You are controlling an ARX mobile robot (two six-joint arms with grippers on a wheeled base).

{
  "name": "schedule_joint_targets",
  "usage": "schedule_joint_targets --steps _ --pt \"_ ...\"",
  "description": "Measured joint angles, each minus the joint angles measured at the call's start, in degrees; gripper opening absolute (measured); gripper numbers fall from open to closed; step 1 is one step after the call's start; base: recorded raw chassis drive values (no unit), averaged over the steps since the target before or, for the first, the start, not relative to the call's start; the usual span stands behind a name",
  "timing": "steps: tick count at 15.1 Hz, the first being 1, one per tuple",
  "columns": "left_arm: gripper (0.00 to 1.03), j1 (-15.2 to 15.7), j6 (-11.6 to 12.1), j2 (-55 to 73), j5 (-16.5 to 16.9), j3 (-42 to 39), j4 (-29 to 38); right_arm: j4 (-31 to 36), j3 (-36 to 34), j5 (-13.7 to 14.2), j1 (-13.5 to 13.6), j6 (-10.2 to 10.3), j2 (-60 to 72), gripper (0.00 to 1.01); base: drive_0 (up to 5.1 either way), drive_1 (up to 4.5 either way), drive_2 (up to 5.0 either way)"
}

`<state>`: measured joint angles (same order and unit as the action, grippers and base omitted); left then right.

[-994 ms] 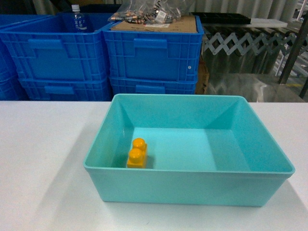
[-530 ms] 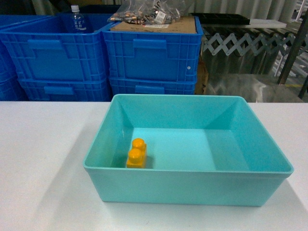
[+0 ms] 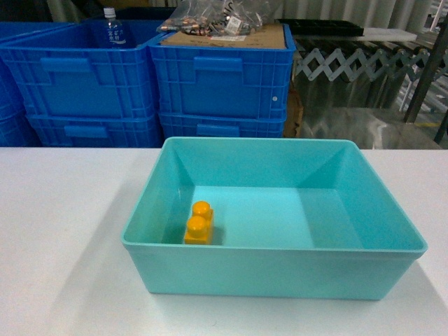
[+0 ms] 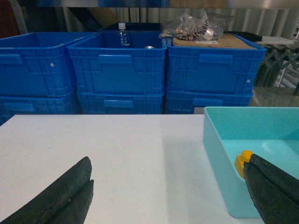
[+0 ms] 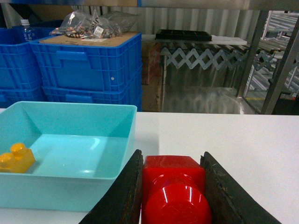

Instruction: Pick red block from blue box to shelf

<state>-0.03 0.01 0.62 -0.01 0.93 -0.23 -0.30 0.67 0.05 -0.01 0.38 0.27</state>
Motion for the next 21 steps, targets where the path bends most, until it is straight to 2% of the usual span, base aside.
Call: schedule_joint_targets --steps 9,21 --pt "0.98 0.1 0.0 0.0 -0.1 0.0 0.0 0.0 0.0 0.0 0.0 0.0 0.0 0.29 0.0 0.0 0.0" --pt "0.98 0.1 0.0 0.0 0.0 0.0 0.0 0.0 0.0 0.0 0.0 0.0 0.0 0.29 -1.5 -1.52 -1.5"
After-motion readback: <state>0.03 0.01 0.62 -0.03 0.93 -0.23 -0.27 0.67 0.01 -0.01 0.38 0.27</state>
